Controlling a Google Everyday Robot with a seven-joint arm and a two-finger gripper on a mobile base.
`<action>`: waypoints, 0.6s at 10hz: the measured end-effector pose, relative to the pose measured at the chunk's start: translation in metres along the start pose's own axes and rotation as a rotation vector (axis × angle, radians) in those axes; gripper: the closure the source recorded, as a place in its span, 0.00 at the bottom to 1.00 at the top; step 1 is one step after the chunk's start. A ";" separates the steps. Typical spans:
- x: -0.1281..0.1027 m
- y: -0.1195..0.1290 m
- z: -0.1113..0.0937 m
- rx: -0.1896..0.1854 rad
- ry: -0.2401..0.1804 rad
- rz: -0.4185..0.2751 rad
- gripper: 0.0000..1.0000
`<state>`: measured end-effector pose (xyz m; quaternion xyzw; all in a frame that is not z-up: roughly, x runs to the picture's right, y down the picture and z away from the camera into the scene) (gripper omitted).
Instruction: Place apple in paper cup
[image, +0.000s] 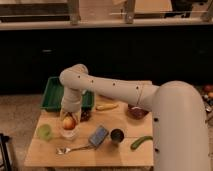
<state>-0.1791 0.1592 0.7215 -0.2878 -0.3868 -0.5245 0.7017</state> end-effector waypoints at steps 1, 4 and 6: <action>0.000 0.001 0.002 -0.007 -0.003 0.005 0.87; 0.002 0.002 0.004 -0.019 -0.011 0.015 0.54; 0.001 0.000 0.005 -0.020 -0.014 0.011 0.36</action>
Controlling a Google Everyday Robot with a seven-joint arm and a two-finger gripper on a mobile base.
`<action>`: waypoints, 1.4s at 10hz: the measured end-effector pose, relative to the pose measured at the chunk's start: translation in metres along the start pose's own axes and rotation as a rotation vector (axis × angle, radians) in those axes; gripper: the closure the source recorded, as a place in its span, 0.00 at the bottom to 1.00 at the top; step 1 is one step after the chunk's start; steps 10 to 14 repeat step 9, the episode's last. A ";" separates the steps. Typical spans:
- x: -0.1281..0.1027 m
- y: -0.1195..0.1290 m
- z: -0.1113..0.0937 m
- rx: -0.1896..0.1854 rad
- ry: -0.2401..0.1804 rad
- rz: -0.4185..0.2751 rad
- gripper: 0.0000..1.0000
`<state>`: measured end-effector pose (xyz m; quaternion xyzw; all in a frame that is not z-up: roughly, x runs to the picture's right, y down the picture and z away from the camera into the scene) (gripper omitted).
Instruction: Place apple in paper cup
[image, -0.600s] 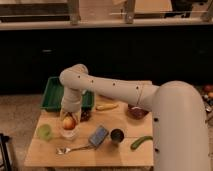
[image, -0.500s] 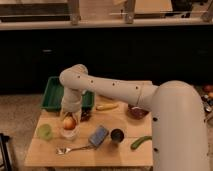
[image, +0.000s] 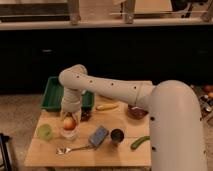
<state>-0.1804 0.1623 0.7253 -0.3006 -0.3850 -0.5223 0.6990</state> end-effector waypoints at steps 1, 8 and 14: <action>0.000 0.000 0.000 0.001 -0.001 -0.002 0.26; 0.000 -0.001 -0.008 0.025 0.028 0.006 0.20; 0.000 -0.001 -0.010 0.034 0.031 0.006 0.20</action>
